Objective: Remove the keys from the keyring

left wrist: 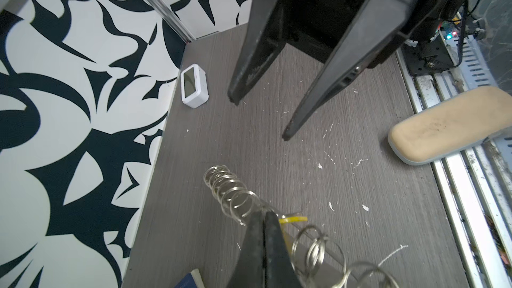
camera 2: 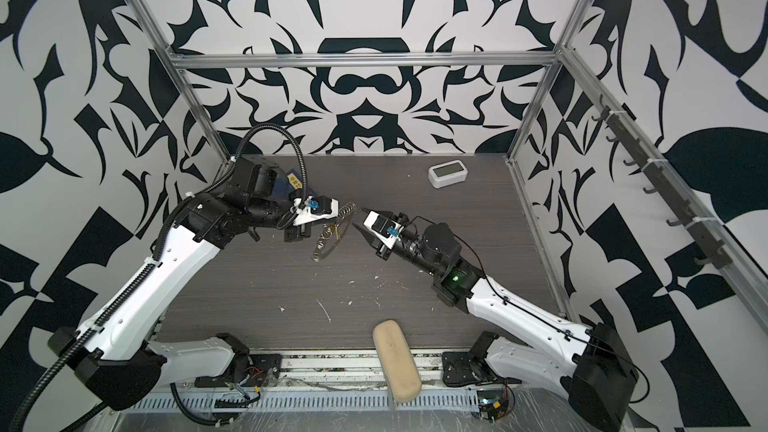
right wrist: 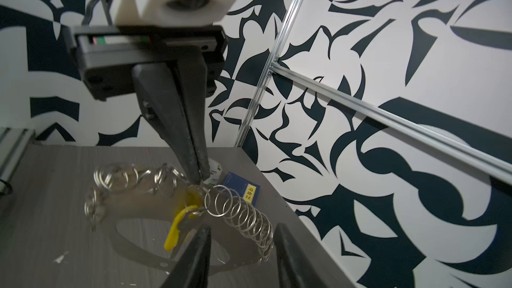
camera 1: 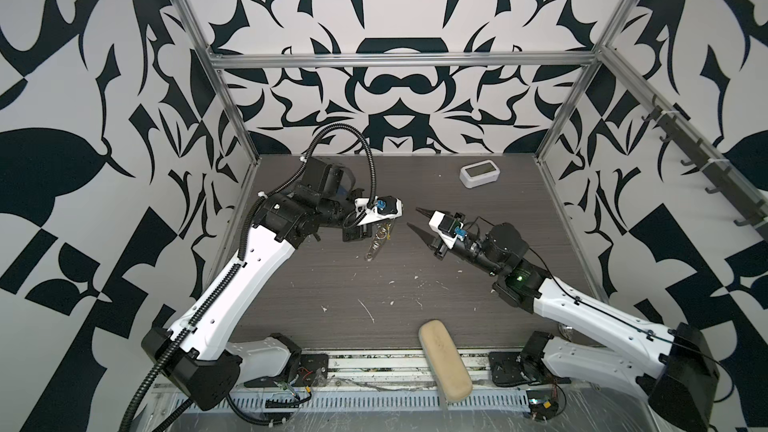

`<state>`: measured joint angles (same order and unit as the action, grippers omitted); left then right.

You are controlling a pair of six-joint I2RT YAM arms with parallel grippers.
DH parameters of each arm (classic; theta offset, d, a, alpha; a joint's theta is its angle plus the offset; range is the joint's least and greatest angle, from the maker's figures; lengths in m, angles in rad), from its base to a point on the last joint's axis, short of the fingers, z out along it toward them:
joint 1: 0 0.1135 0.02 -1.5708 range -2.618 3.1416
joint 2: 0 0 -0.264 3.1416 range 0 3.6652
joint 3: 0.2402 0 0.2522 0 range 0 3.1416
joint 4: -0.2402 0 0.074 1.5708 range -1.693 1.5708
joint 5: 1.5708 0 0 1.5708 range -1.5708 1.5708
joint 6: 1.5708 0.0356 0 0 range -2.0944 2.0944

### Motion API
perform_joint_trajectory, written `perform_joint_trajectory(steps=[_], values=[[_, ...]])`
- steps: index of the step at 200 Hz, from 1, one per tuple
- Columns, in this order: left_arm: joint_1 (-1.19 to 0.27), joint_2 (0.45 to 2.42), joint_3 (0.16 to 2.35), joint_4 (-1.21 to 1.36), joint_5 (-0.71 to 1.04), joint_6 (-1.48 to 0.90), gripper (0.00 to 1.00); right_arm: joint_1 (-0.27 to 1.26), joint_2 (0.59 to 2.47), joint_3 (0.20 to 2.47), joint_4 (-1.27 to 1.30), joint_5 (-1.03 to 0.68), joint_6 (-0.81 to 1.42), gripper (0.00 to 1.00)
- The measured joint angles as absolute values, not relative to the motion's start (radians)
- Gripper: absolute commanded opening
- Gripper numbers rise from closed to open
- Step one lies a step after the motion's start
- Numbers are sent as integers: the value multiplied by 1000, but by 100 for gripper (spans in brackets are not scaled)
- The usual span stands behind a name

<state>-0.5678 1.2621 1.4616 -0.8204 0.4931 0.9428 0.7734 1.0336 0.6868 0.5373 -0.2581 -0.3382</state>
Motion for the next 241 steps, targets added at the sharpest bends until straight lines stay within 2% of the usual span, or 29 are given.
perform_joint_trajectory(steps=[44, 91, 138, 241], values=[[-568, 1253, 1424, -757, 544, 881, 0, 756, 1047, 718, 487, -371, -281, 34], [-568, 1236, 1361, -662, 616, 741, 0, 756, 1076, 741, 467, -452, -255, 26], [-567, 1194, 1284, -527, 684, 615, 0, 752, 1097, 745, 468, -482, -246, 25], [-525, 1123, 1134, -266, 839, 530, 0, 743, 1098, 770, 455, -557, -213, 21]])
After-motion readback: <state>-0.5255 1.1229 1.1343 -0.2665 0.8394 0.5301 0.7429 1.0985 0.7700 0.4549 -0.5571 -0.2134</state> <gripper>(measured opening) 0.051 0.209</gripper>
